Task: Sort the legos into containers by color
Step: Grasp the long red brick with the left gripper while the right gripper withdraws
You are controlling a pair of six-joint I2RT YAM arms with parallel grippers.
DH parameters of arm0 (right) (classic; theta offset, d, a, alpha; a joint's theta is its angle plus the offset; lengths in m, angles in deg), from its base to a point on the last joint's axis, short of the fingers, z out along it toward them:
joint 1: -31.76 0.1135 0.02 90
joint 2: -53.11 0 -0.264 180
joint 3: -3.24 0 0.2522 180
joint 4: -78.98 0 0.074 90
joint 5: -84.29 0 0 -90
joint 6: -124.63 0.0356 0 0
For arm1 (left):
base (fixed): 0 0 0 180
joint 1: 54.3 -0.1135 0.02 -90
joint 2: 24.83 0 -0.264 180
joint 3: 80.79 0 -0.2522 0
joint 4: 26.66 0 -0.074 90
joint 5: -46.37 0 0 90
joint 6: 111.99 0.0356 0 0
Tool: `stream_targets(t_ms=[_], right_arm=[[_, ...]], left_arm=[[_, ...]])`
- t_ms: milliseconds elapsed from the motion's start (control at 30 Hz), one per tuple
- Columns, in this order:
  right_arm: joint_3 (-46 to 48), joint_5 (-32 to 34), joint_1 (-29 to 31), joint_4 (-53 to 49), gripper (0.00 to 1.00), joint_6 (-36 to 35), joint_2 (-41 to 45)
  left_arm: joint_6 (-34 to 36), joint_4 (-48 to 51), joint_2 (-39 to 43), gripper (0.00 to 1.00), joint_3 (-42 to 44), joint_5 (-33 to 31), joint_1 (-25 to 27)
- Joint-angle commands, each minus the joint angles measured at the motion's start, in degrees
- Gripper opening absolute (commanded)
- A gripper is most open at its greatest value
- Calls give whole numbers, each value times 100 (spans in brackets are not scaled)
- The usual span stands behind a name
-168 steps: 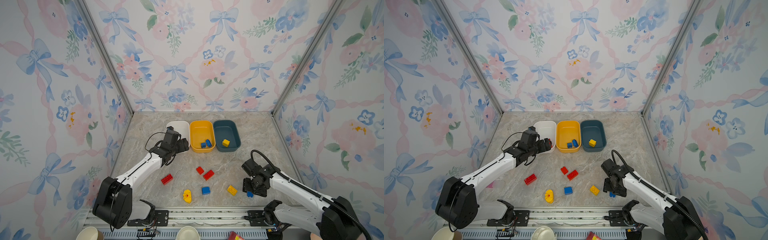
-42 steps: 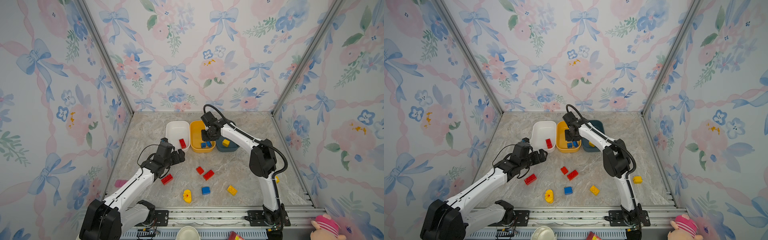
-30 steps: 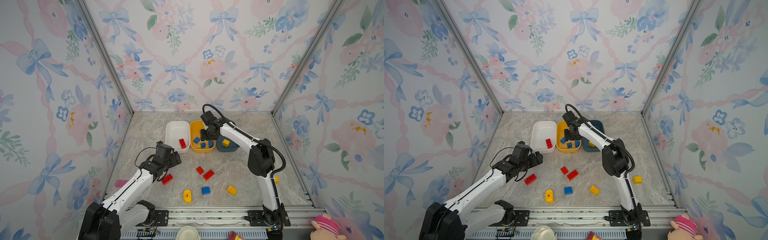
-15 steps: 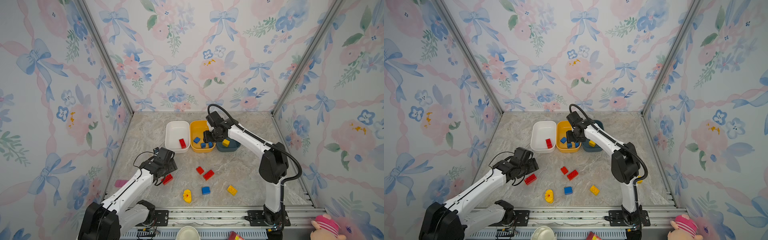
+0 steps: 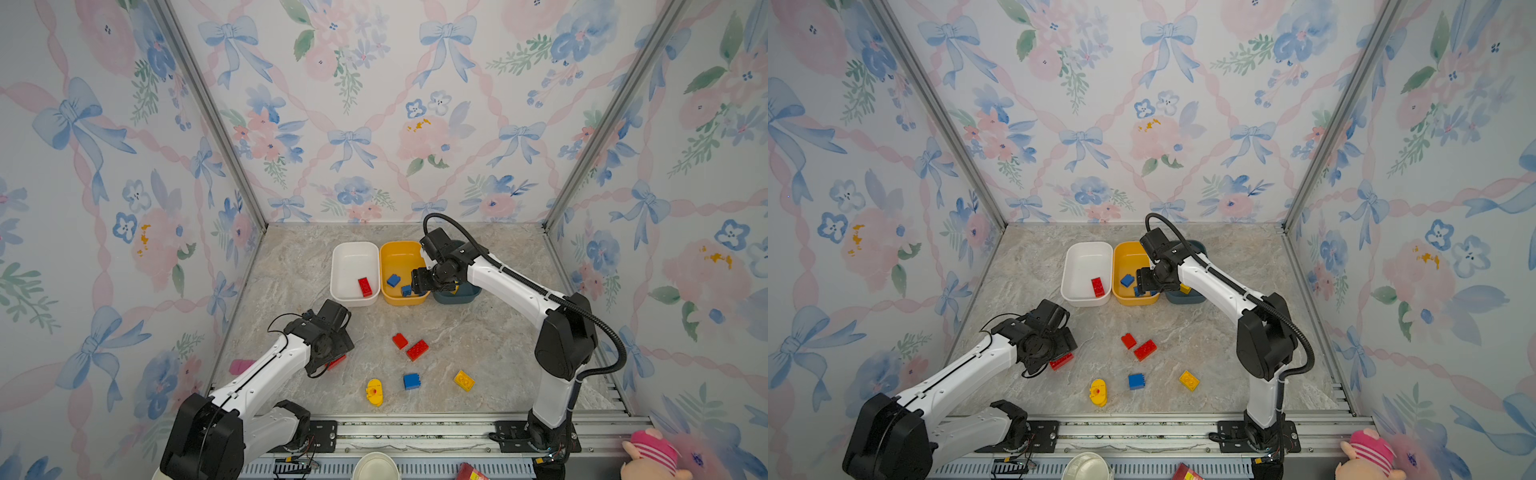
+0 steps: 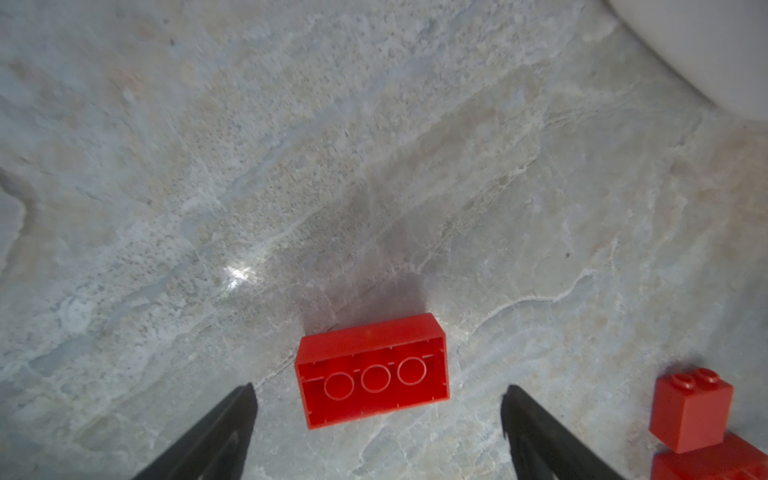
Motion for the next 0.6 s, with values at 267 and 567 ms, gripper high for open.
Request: stream_targets(t_ms=[267,567], right_arm=[[530,-173,-101,87,79,145,720],[718,-141,-154,107,80,232,902]], left_arm=[[-70,-76,-702,94,-37,41,97],[-135,-393,-951,81,58,71,179]])
